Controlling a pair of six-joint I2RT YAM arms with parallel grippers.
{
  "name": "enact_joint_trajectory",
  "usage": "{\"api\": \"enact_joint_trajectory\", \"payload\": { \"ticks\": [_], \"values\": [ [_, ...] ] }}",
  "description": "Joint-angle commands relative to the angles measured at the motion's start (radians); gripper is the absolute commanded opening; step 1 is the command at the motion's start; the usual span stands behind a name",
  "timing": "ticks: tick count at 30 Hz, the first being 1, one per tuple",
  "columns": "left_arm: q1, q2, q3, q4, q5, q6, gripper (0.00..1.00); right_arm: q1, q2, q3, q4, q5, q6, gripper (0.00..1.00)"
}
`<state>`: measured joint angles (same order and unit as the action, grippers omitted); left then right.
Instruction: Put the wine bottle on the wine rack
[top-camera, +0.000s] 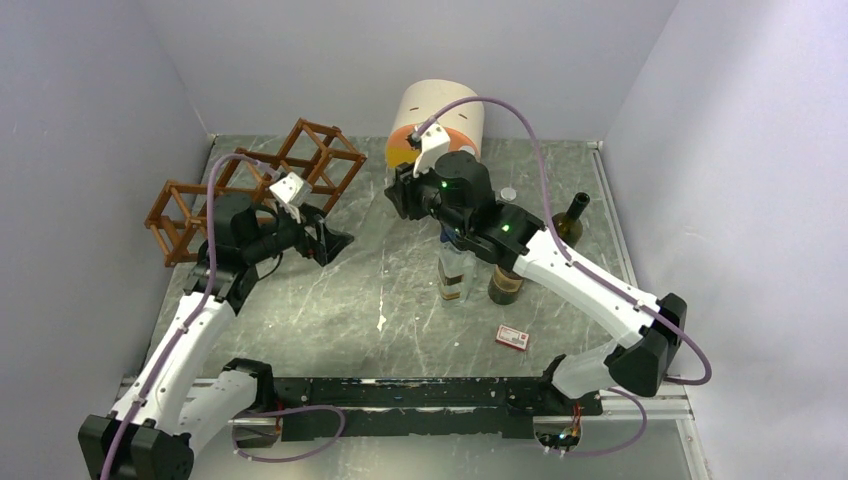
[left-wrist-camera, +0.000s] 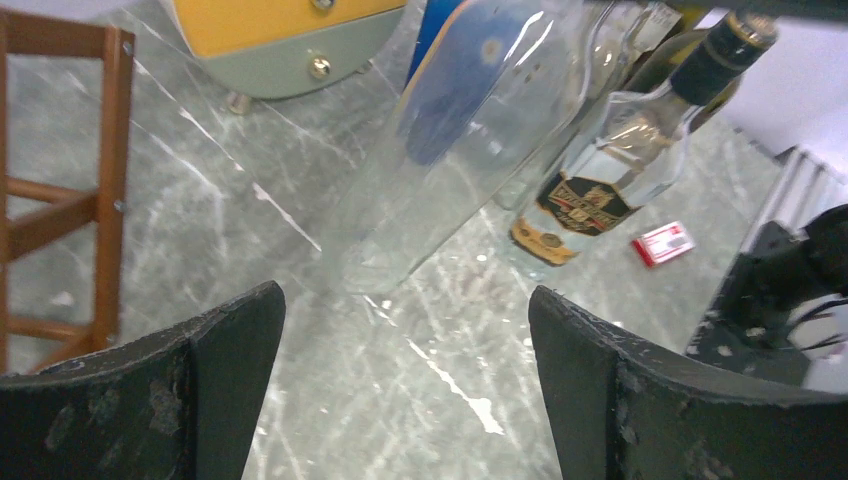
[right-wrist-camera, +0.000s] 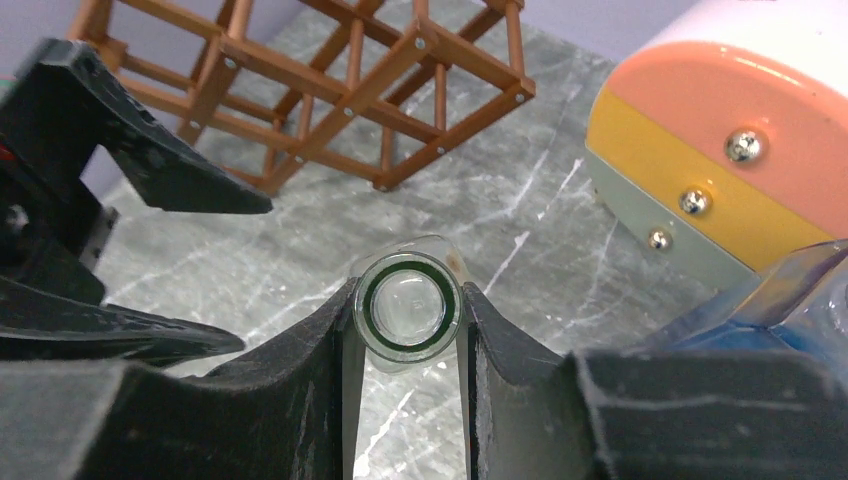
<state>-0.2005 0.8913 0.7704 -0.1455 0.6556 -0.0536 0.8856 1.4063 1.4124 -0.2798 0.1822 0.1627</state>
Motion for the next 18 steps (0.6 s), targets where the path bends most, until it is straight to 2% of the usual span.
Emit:
{"api": "enact_joint_trajectory", "payload": {
  "ticks": [1, 7, 11, 18],
  "values": [
    [-0.022, -0.005, -0.033, 0.146, -0.065, 0.131, 0.98, 0.003, -0.039, 0.041, 0.148, -0.037, 0.059, 0.00],
    [-0.050, -0.016, -0.173, 0.437, -0.070, 0.099, 0.98, 0.003, -0.034, 0.060, 0.189, -0.076, 0.176, 0.00],
    [-0.086, 0.013, -0.181, 0.479, -0.145, 0.142, 1.00, 0.004, -0.037, 0.060, 0.217, -0.081, 0.243, 0.00],
    [-0.125, 0.022, -0.198, 0.497, -0.086, 0.240, 1.00, 0.002, -0.007, 0.100, 0.179, -0.066, 0.318, 0.00]
  ]
}}
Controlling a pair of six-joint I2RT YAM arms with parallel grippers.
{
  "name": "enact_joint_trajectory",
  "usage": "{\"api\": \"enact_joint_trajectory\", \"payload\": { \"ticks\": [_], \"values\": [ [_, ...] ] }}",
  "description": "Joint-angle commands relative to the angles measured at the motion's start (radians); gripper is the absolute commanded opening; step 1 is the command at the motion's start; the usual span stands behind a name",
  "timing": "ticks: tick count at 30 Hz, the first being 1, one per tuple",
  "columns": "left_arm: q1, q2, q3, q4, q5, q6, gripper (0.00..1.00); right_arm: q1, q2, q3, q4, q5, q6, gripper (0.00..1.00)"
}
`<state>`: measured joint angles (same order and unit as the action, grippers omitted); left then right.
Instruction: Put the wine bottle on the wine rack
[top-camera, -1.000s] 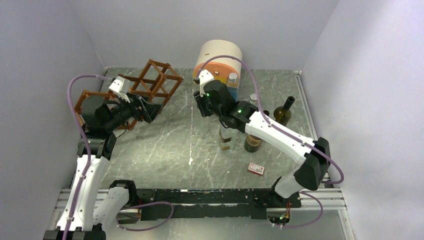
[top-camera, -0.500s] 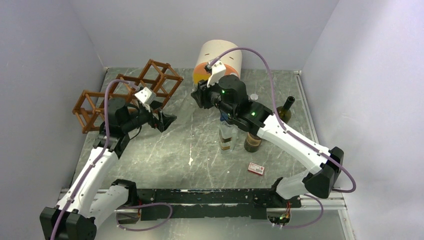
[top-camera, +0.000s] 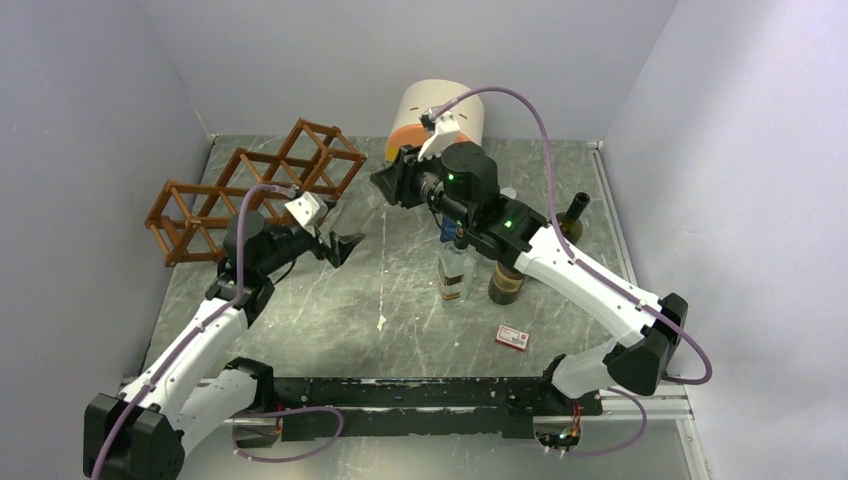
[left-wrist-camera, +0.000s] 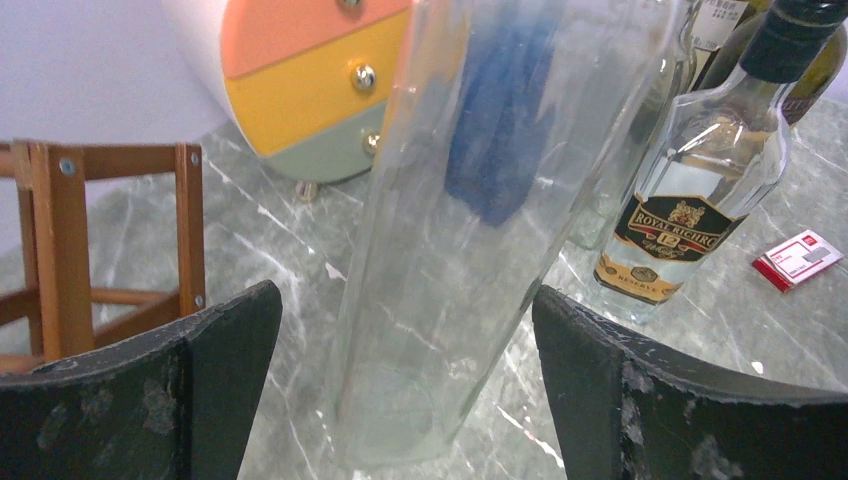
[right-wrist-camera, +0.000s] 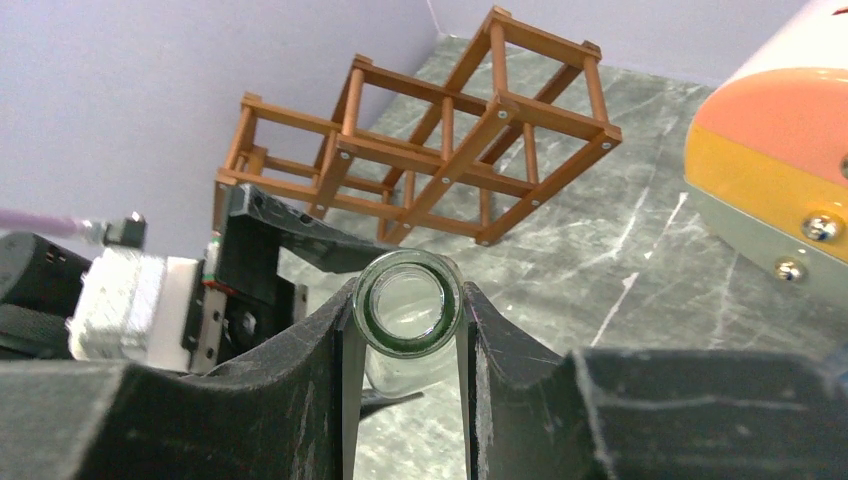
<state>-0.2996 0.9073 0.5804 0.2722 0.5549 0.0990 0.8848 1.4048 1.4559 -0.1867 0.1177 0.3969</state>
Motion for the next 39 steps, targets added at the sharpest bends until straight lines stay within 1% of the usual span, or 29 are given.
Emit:
{"api": "enact_joint_trajectory", "payload": {
  "ticks": [1, 4, 6, 8, 10, 12, 13, 14, 15, 16, 17, 18, 19, 20, 21, 22, 23, 24, 25, 26, 27, 28, 31, 34, 39],
  "values": [
    [-0.031, 0.012, -0.001, 0.071, 0.006, 0.097, 1.00, 0.003, -0.006, 0.055, 0.088, 0.000, 0.094, 0.00],
    [-0.048, 0.032, 0.018, 0.051, -0.026, 0.121, 1.00, 0.003, -0.001, 0.058, 0.084, 0.006, 0.117, 0.00],
    [-0.060, 0.043, 0.028, 0.046, -0.068, 0.127, 0.98, 0.003, 0.006, 0.070, 0.064, 0.006, 0.130, 0.00],
    [-0.066, 0.051, 0.041, 0.029, -0.101, 0.144, 0.94, 0.003, 0.010, 0.077, 0.050, 0.006, 0.138, 0.00],
    [-0.070, 0.054, 0.046, 0.027, -0.130, 0.149, 0.84, 0.003, 0.011, 0.081, 0.034, 0.008, 0.144, 0.00],
    [-0.070, 0.046, 0.044, 0.034, -0.138, 0.159, 0.71, 0.002, 0.006, 0.072, 0.028, 0.002, 0.148, 0.00],
    [-0.071, 0.044, 0.044, 0.038, -0.136, 0.164, 0.56, 0.003, 0.003, 0.066, 0.027, -0.004, 0.150, 0.00],
    [-0.072, 0.042, 0.048, 0.029, -0.127, 0.181, 0.43, 0.003, 0.001, 0.061, 0.023, -0.007, 0.149, 0.00],
    [-0.072, 0.043, 0.058, 0.014, -0.110, 0.205, 0.26, 0.003, -0.001, 0.059, 0.014, -0.008, 0.145, 0.00],
    [-0.072, 0.046, 0.070, -0.005, -0.102, 0.229, 0.10, 0.003, -0.006, 0.056, 0.003, -0.009, 0.137, 0.02],
    [-0.072, 0.049, 0.086, -0.027, -0.101, 0.253, 0.07, 0.001, -0.010, 0.054, -0.008, -0.013, 0.123, 0.11],
    [-0.072, 0.051, 0.105, -0.047, -0.098, 0.280, 0.07, 0.000, -0.018, 0.050, -0.017, -0.020, 0.107, 0.23],
    [-0.072, 0.052, 0.119, -0.062, -0.092, 0.315, 0.07, 0.000, -0.028, 0.045, -0.030, -0.027, 0.094, 0.40],
    [-0.071, 0.053, 0.130, -0.071, -0.084, 0.347, 0.07, -0.002, -0.042, 0.038, -0.035, -0.041, 0.074, 0.53],
    [-0.072, 0.052, 0.148, -0.078, -0.078, 0.384, 0.07, -0.002, -0.056, 0.031, -0.045, -0.059, 0.048, 0.62],
    [-0.072, 0.052, 0.162, -0.088, -0.074, 0.424, 0.07, -0.002, -0.069, 0.031, -0.061, -0.074, 0.011, 0.68],
    [-0.072, 0.053, 0.177, -0.097, -0.074, 0.464, 0.07, -0.004, -0.079, 0.035, -0.087, -0.086, -0.022, 0.71],
    [-0.072, 0.054, 0.188, -0.112, -0.058, 0.528, 0.07, -0.004, -0.086, 0.044, -0.121, -0.102, -0.071, 0.71],
    [-0.071, 0.054, 0.201, -0.153, -0.020, 0.629, 0.07, -0.004, -0.090, 0.059, -0.157, -0.115, -0.105, 0.72],
    [-0.072, 0.052, 0.210, -0.205, 0.023, 0.769, 0.07, -0.004, -0.090, 0.079, -0.198, -0.126, -0.135, 0.72],
    [-0.072, 0.049, 0.212, -0.246, 0.042, 0.875, 0.07, -0.004, -0.087, 0.099, -0.235, -0.140, -0.158, 0.73],
    [-0.072, 0.045, 0.211, -0.256, 0.041, 0.936, 0.07, -0.003, -0.084, 0.122, -0.273, -0.158, -0.181, 0.74],
    [-0.072, 0.043, 0.232, -0.294, 0.031, 1.043, 0.07, -0.004, -0.063, 0.171, -0.366, -0.187, -0.234, 0.75],
    [-0.071, 0.043, 0.251, -0.329, 0.022, 1.108, 0.07, -0.004, -0.044, 0.193, -0.413, -0.186, -0.274, 0.78],
    [-0.072, 0.022, 0.242, -0.272, 0.045, 1.145, 0.07, -0.004, 0.030, 0.224, -0.456, -0.226, -0.314, 0.81]
  ]
}}
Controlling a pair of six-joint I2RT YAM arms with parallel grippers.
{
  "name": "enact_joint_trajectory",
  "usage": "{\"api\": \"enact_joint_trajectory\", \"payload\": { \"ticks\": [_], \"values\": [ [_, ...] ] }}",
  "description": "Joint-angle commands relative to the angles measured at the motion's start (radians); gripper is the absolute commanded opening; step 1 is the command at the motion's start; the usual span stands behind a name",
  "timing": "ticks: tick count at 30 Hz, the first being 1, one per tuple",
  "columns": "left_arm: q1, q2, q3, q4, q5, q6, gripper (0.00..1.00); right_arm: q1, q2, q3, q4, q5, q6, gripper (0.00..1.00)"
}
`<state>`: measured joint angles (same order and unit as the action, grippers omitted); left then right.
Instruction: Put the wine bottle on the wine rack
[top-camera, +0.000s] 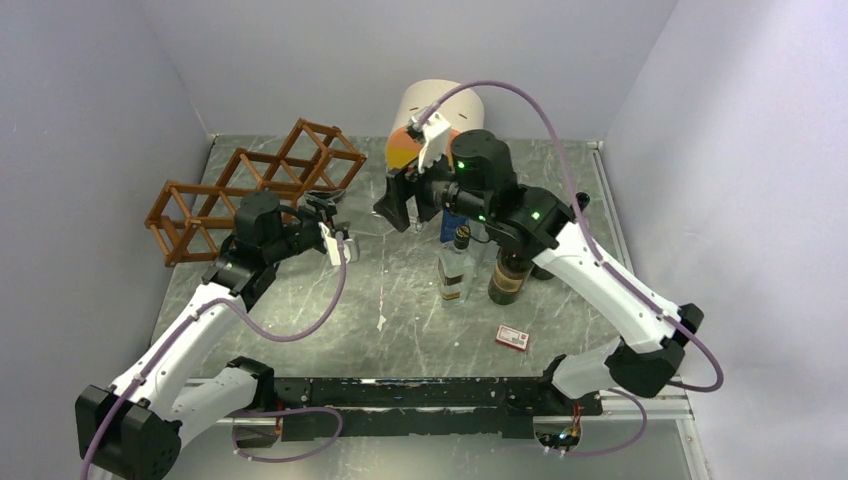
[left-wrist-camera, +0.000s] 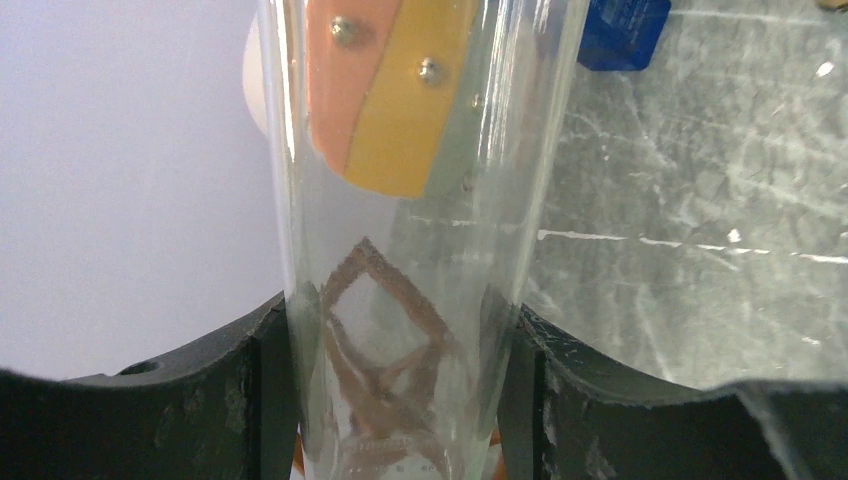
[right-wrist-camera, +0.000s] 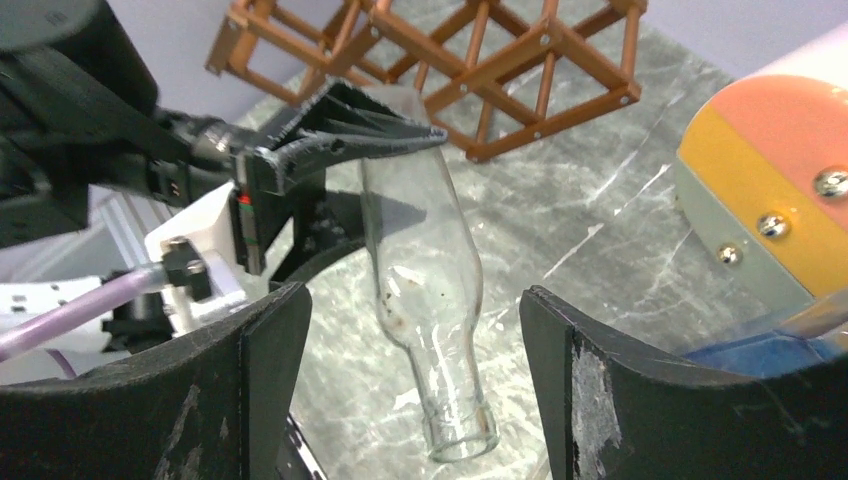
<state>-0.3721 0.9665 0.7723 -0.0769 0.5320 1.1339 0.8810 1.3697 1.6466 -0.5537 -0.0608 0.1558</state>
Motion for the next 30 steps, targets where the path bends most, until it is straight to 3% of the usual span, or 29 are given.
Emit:
{"api": "enact_joint_trajectory", "payload": {
  "ticks": [1, 5, 22, 27, 30],
  "values": [
    [0.001, -0.042, 0.048, 0.075, 0.078, 0.123, 0.07, 0.000, 0.078, 0.037, -0.091, -0.053, -0.077, 0.81],
    [0.001, -0.060, 0.024, 0.031, 0.095, 0.165, 0.07, 0.001, 0.097, 0.024, -0.074, -0.093, -0.089, 0.83],
    [0.001, -0.133, -0.153, 0.196, 0.066, 0.134, 0.07, 0.002, 0.288, 0.076, -0.164, -0.227, -0.054, 0.82],
    [0.001, -0.142, -0.174, 0.227, 0.062, 0.114, 0.07, 0.007, 0.315, 0.076, -0.184, -0.248, -0.040, 0.73],
    [0.001, -0.146, -0.172, 0.227, 0.049, 0.099, 0.07, 0.010, 0.321, 0.075, -0.191, -0.265, -0.036, 0.60]
  ]
}}
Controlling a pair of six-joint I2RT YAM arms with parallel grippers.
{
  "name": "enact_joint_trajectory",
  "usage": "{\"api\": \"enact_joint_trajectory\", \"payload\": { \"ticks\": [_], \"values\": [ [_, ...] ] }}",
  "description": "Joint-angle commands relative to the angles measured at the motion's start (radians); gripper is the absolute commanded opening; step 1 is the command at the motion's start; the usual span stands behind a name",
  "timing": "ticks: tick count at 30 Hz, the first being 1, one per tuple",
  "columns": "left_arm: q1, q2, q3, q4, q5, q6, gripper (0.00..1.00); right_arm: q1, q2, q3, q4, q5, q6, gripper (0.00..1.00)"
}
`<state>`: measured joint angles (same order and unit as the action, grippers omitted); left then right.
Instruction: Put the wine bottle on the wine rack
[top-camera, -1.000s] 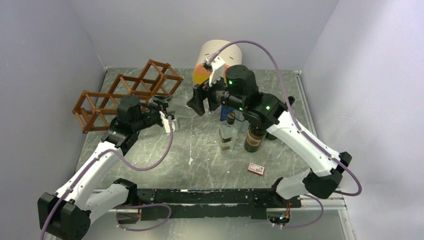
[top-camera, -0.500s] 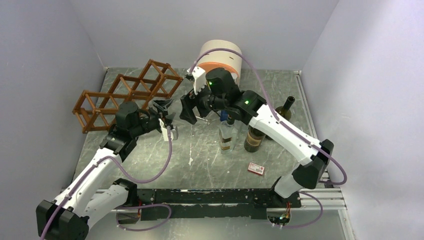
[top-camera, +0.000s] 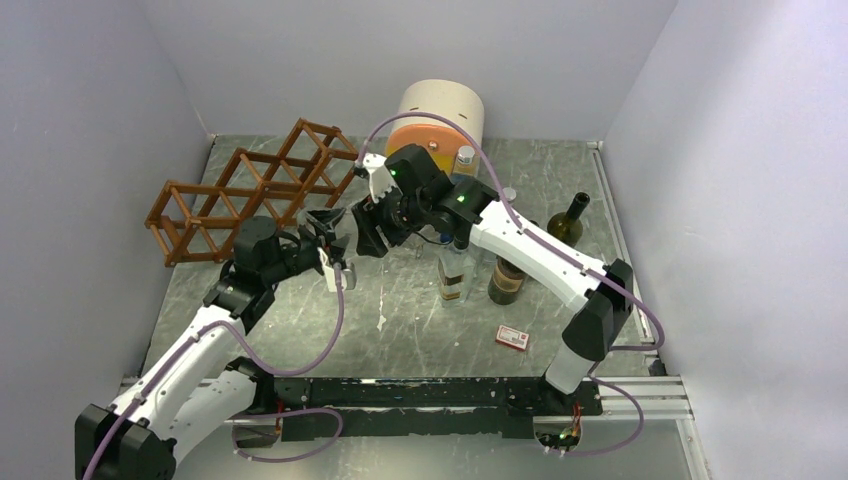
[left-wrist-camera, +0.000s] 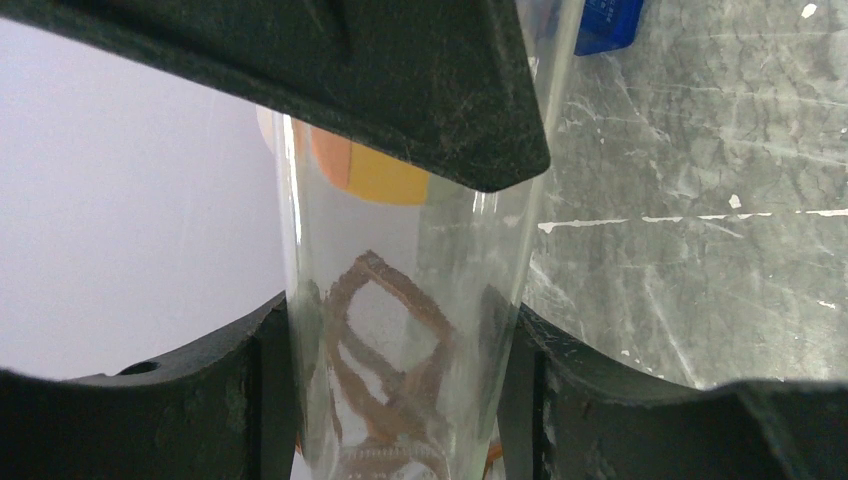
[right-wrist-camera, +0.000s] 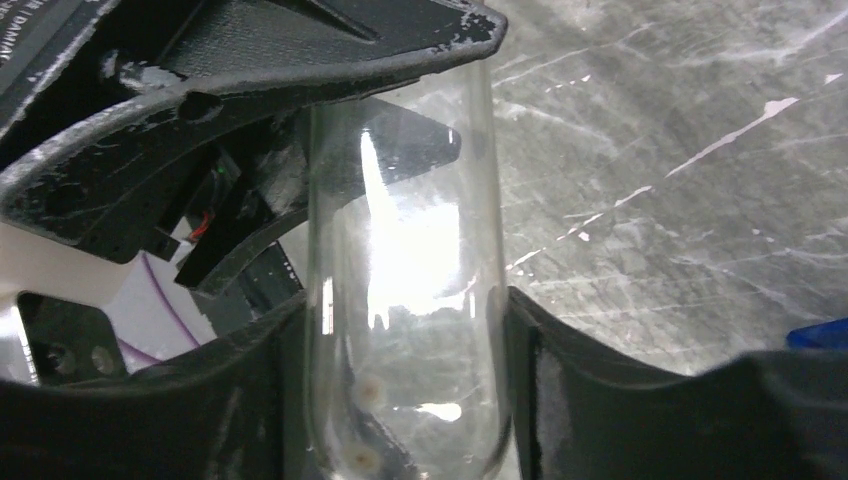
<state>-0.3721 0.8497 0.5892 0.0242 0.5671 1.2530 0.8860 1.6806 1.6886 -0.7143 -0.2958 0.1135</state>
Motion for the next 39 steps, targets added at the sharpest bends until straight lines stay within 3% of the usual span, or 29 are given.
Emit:
{"api": "enact_joint_trajectory", "payload": {
  "ticks": [1, 5, 8, 10, 11, 19, 27, 29, 32, 36, 39],
  "values": [
    [0.001, -0.030, 0.014, 0.118, 0.005, -0.026, 0.07, 0.007, 0.013, 0.036, -0.034, -0.032, 0.005, 0.55],
    [0.001, -0.039, 0.005, 0.126, -0.008, -0.047, 0.15, 0.009, 0.015, 0.047, -0.029, -0.014, 0.016, 0.22],
    [0.001, -0.054, -0.014, 0.166, -0.004, -0.085, 0.41, 0.011, 0.007, 0.052, -0.007, 0.020, 0.026, 0.03],
    [0.001, -0.062, -0.027, 0.184, 0.002, -0.105, 0.55, 0.011, -0.008, 0.046, 0.022, 0.067, 0.040, 0.00],
    [0.001, -0.064, -0.031, 0.184, 0.008, -0.113, 0.95, 0.011, -0.015, 0.042, 0.040, 0.098, 0.049, 0.00],
    [0.001, -0.015, 0.021, 0.111, 0.074, -0.137, 0.95, 0.011, -0.074, 0.026, 0.225, 0.420, 0.137, 0.00],
    [0.013, -0.013, 0.054, 0.243, 0.030, -0.503, 0.95, 0.009, -0.051, 0.000, 0.265, 0.496, 0.137, 0.00],
    [0.013, -0.032, 0.056, 0.314, -0.069, -0.672, 0.95, 0.010, -0.043, -0.018, 0.261, 0.502, 0.139, 0.00],
    [0.015, -0.039, 0.079, 0.391, -0.325, -0.933, 0.95, 0.010, -0.046, -0.056, 0.279, 0.511, 0.151, 0.00],
    [0.025, 0.002, 0.158, 0.356, -0.619, -1.098, 0.95, 0.011, -0.033, -0.076, 0.299, 0.477, 0.156, 0.00],
    [0.025, 0.001, 0.199, 0.306, -0.724, -1.130, 0.96, 0.011, -0.012, -0.081, 0.304, 0.398, 0.143, 0.00]
  ]
}}
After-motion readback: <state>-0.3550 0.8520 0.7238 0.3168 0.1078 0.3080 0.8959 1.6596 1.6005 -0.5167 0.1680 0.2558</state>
